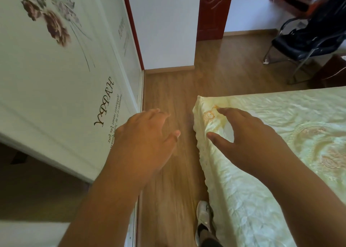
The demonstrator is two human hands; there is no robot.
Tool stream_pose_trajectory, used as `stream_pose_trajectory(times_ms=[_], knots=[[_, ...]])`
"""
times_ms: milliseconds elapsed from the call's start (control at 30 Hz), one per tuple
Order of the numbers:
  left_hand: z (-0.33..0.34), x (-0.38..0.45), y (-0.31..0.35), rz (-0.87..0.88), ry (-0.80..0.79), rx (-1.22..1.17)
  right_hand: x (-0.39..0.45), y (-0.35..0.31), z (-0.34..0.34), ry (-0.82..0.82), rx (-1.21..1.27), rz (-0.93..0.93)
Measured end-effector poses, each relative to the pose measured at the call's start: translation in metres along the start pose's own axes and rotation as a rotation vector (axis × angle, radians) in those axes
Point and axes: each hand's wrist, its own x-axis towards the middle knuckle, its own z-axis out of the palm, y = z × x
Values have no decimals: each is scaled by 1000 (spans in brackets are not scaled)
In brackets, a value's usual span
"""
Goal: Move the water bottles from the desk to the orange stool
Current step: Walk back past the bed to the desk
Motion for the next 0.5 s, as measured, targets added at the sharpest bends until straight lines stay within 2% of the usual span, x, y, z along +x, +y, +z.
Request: stream_pose_trajectory(times_ms=[367,500], knots=[[-15,117,60,-94,82,21,150,46,-44,37,45,-141],[-9,142,70,-100,72,29,181,57,-48,-1,52,-158]])
